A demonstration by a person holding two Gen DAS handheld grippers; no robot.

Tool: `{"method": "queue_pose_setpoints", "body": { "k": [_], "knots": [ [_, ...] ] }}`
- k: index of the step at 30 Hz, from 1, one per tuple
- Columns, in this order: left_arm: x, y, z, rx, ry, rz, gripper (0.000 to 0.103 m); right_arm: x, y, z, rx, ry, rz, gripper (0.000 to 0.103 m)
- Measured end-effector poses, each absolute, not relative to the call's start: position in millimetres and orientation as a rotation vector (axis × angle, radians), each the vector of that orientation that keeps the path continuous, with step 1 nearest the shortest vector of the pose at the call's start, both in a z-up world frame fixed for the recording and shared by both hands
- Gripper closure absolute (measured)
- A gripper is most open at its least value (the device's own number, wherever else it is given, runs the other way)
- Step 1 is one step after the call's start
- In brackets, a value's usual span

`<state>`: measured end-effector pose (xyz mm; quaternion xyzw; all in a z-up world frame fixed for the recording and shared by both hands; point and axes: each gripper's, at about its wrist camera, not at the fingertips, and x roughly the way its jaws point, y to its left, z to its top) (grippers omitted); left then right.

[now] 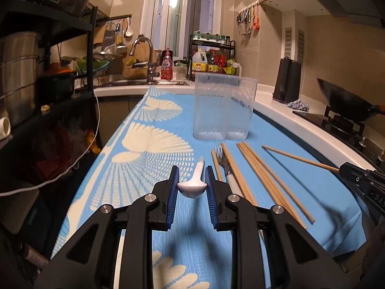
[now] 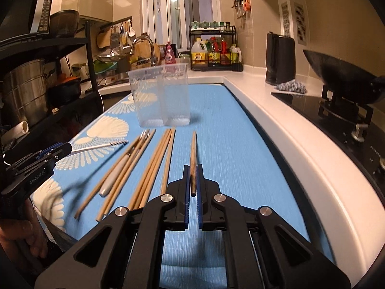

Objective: Organize utensils
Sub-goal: 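Lift spoon with left tool while right tool lifts chopstick, carry both to container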

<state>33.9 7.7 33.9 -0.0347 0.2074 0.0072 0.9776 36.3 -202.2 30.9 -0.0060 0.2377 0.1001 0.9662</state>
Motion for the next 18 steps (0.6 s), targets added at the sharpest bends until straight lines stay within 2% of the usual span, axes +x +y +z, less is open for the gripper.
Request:
{"method": "queue_pose_setpoints", "body": {
  "k": [9,18],
  "knots": [
    [46,15,72,-0.025,0.35,-0.001,0.081,41,-205,80,0.002,0.392,0.227,0.098],
    [86,25,115,-0.032,0.365,-0.019,0.081,73,-203,129,0.024,0.38,0.244,0.098]
  ]
}}
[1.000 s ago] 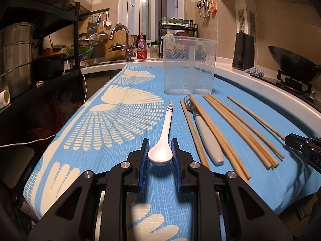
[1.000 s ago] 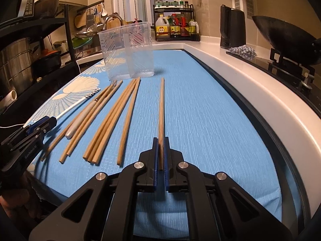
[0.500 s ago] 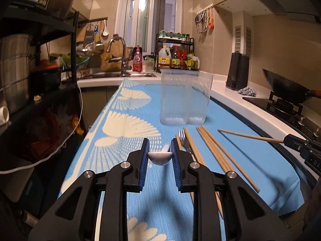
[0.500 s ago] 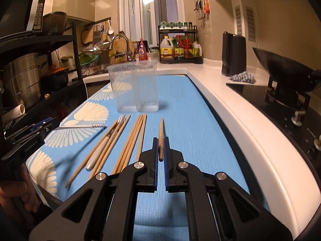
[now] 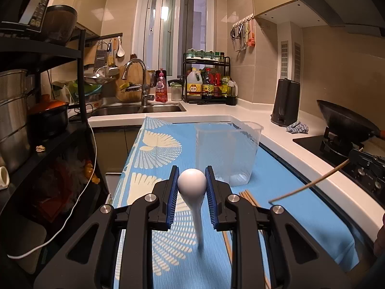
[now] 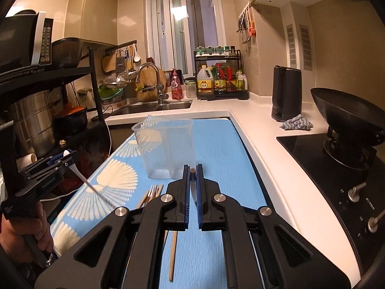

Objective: Organize utensils
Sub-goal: 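Lift spoon with left tool while right tool lifts chopstick, carry both to container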

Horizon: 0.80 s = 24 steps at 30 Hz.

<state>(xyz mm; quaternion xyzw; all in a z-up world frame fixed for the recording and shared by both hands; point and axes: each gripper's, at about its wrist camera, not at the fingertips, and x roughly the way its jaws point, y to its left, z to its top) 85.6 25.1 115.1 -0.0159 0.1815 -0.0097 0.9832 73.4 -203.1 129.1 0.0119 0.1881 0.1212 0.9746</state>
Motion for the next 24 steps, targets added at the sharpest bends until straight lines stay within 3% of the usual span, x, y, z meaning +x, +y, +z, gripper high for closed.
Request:
{"method": "queue_pose_setpoints", "body": {
  "k": [24],
  "knots": [
    [165,27,191,-0.042,0.54,-0.045,0.081,156,-168,240,-0.024,0.504,0.307,0.098]
  ]
}}
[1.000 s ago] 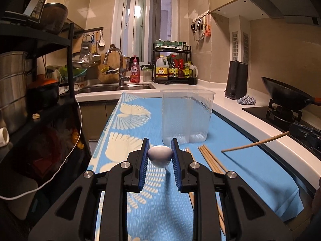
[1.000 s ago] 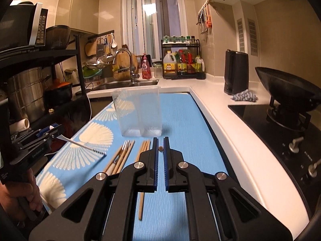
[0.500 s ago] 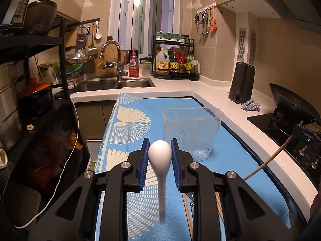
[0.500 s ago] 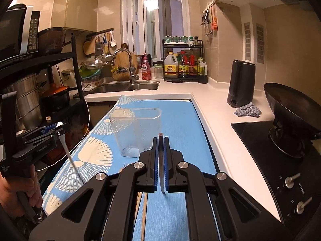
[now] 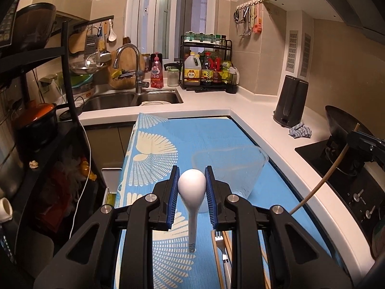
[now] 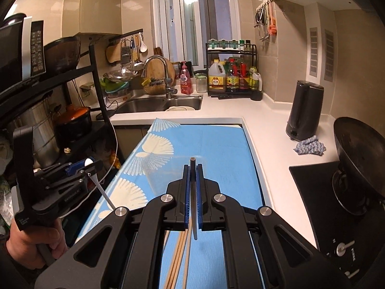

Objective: Organize utensils
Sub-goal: 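Lift spoon with left tool while right tool lifts chopstick, carry both to container, then lower spoon into clear container and open left tool while right tool drops chopstick in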

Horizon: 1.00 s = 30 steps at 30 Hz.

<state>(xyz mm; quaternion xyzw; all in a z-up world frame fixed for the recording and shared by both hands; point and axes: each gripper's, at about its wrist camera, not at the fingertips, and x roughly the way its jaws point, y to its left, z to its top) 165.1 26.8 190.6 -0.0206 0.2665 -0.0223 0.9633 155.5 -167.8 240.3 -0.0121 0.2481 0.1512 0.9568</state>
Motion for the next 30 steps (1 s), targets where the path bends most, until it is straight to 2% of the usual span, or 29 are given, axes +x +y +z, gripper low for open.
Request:
{"method": "queue_pose_setpoints", "body": {
  "k": [11,16,21,30],
  "knots": [
    [220,29,270,-0.04,0.544,-0.133,0.081,197,-149,318,-0.005,0.431,0.36,0.098],
    [253,26,284,-0.065,0.526,-0.159,0.081,226,-147,332,0.028,0.397,0.356,0.098],
    [286,21,257,-0.107,0.572,-0.207,0.081,257,-142,315,0.035,0.407,0.332,0.098],
    [316,20,168,-0.218,0.7,-0.347,0.081,302,-159,225,0.162,0.551,0.344,0.098]
  ]
}}
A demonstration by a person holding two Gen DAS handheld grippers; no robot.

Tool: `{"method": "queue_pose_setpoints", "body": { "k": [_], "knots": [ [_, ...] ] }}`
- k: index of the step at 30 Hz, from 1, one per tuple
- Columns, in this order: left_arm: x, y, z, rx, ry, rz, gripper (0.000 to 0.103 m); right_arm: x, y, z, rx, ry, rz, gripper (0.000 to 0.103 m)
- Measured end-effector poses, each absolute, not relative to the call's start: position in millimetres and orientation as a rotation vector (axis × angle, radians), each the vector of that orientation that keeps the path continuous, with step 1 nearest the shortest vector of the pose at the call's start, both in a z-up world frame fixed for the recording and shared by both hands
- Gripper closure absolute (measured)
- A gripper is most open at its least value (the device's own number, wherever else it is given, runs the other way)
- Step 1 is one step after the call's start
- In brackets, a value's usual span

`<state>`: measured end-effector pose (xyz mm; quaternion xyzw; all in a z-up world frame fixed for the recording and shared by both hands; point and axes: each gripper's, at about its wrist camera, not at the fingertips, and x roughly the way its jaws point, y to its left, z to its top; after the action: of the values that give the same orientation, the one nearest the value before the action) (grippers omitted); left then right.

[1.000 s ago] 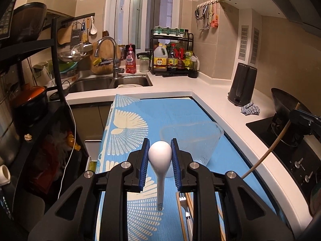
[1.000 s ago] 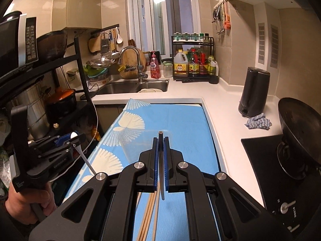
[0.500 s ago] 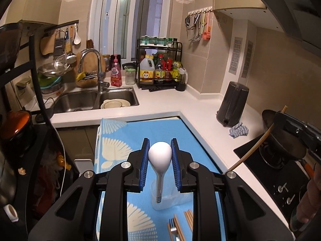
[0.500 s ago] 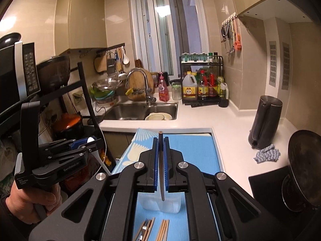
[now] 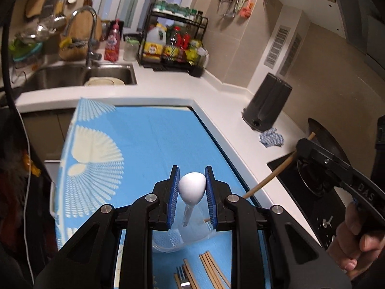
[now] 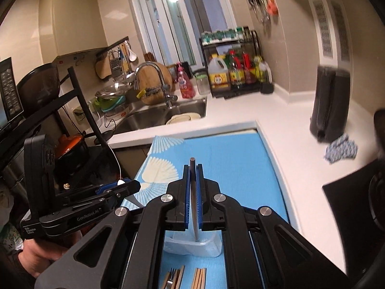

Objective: Organize utensils
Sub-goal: 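Lower spoon into clear container and open left tool while right tool drops chopstick in, then move both tools back down toward the remaining chopsticks on the cloth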

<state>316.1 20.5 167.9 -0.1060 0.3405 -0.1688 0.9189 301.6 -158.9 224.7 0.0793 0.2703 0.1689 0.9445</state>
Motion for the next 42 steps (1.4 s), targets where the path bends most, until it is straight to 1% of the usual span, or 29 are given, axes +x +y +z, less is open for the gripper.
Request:
{"method": "queue_pose_setpoints", "body": {
  "k": [7,8,9,10,11,13,15,16,19,22,24,27,34,42],
  "knots": [
    [316,21,132,-0.222,0.747,-0.382,0.081,303,-162,179,0.179,0.624,0.334,0.097],
    [316,21,130,-0.216,0.748,-0.377,0.08,302,-163,175,0.177,0.63,0.331,0.094],
    [316,22,129,-0.211,0.743,-0.362,0.077,300,-163,172,0.176,0.64,0.328,0.094],
    [313,24,130,-0.201,0.736,-0.342,0.064,299,-163,169,0.173,0.65,0.325,0.094],
    [311,25,132,-0.191,0.725,-0.326,0.056,296,-163,167,0.168,0.653,0.315,0.092],
    [302,28,137,-0.165,0.695,-0.281,0.053,287,-165,166,0.148,0.639,0.297,0.09],
    [290,27,144,-0.141,0.665,-0.255,0.048,277,-168,167,0.13,0.629,0.282,0.08],
    [284,26,146,-0.131,0.653,-0.241,0.045,273,-170,168,0.128,0.626,0.278,0.078],
    [268,22,154,-0.105,0.631,-0.213,0.044,258,-175,173,0.119,0.609,0.267,0.078],
    [252,18,160,-0.093,0.612,-0.206,0.04,239,-178,180,0.104,0.581,0.266,0.077],
    [238,18,163,-0.101,0.6,-0.205,0.039,224,-178,183,0.083,0.559,0.261,0.074],
    [218,16,166,-0.11,0.58,-0.201,0.039,202,-179,183,0.06,0.53,0.253,0.073],
    [179,10,161,-0.134,0.569,-0.21,0.038,157,-186,163,0.072,0.505,0.252,0.073],
    [144,13,134,-0.15,0.583,-0.203,0.038,120,-188,125,0.087,0.515,0.243,0.073]
  ]
}}
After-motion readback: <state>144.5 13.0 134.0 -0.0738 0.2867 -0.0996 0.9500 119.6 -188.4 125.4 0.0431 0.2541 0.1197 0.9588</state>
